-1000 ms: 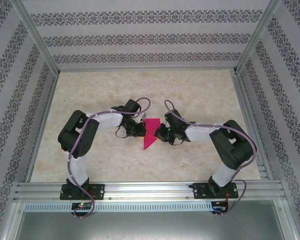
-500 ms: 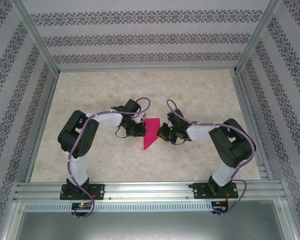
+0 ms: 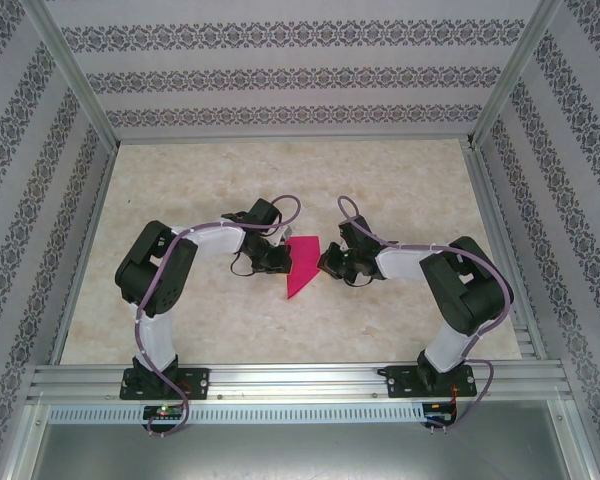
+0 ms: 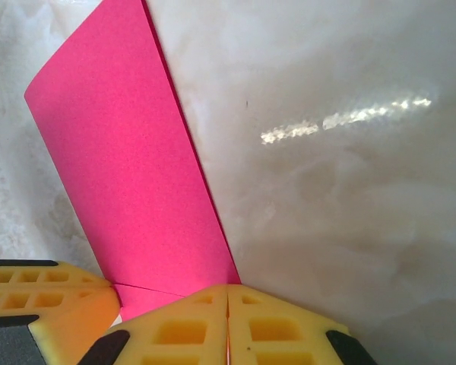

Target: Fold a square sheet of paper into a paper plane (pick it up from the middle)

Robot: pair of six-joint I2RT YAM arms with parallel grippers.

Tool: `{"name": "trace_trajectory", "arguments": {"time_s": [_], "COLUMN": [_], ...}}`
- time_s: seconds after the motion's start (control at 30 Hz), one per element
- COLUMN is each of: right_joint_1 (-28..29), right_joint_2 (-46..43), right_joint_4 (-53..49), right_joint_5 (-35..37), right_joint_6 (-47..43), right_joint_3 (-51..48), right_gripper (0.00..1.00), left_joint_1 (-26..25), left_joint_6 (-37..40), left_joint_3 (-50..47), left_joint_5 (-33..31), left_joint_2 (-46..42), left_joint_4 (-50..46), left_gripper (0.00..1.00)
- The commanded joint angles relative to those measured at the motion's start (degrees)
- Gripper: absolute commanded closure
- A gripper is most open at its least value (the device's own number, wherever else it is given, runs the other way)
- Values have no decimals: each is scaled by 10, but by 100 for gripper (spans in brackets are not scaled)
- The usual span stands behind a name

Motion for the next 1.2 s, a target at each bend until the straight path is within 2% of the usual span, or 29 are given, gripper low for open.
{"name": "trace_trajectory", "arguments": {"time_s": [0.0, 0.23, 0.47, 0.8, 1.03, 1.17], "right_joint_1": [-2, 18, 63, 67, 68, 67], "right_joint_2": [4, -61, 2, 50, 49, 52], "right_joint_4": [-21, -15, 26, 12, -5, -13], "right_joint_5": [20, 11, -14, -12, -4, -4], "right_joint_6": [-15, -25, 3, 7, 0, -3], "right_joint_3": [8, 14, 27, 22, 18, 24], "right_gripper": [92, 91, 92, 92, 92, 92], "left_joint_1": [-6, -6, -6, -6, -6, -7], "left_joint_6": [-6, -10, -12, -13, -36, -46], "left_joint_3": [-12, -13, -13, 4, 5, -17], "left_joint_5": [-29, -28, -29, -26, 11, 45], "left_joint_2": [-8, -7, -8, -24, -92, -110], "left_joint_4": [-8, -6, -5, -20, -3, 14], "left_gripper": [100, 100, 100, 100, 80, 82]}}
